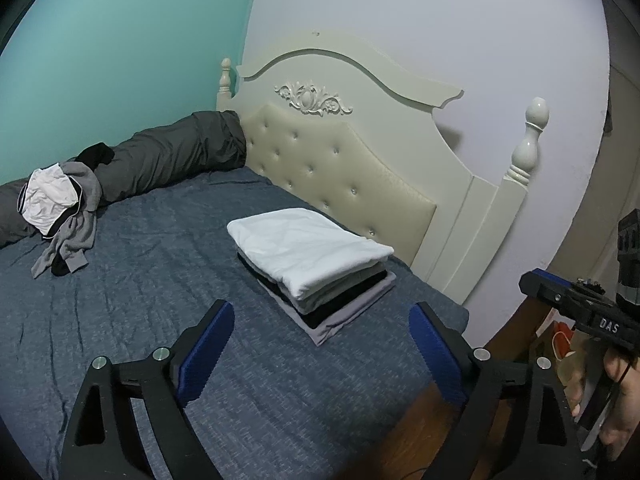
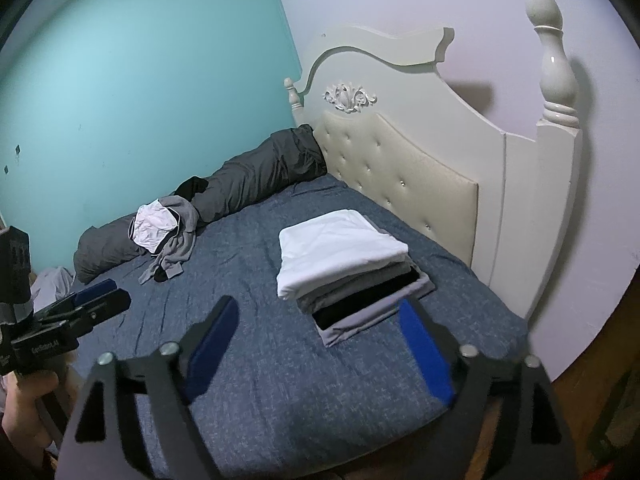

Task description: Fold clothes

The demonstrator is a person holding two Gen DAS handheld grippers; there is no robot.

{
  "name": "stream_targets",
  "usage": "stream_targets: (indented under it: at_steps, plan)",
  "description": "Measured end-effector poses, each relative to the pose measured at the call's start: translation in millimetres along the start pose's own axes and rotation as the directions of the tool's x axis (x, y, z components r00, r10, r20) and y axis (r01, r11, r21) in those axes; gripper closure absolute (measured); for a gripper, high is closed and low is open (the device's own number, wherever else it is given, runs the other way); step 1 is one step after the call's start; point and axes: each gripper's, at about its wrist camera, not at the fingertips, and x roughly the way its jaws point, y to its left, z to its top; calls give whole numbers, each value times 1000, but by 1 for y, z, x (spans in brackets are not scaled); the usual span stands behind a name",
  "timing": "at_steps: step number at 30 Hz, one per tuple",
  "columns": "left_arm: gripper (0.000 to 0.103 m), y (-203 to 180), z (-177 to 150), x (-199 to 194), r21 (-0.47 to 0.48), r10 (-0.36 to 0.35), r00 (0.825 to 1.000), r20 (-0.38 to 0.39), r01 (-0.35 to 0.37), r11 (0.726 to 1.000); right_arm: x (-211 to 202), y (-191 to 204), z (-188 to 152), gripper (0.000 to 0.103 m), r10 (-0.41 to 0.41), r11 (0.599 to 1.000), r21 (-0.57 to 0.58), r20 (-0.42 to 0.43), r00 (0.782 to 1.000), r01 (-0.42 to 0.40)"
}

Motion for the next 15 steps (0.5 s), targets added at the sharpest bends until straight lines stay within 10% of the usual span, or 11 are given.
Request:
stream_targets:
  at_steps: [15]
  plan:
    - [1,-8,-19,-23,32,5,1000,22,-5,999,-30,8,-23,5,-60,998,8,38,997,60]
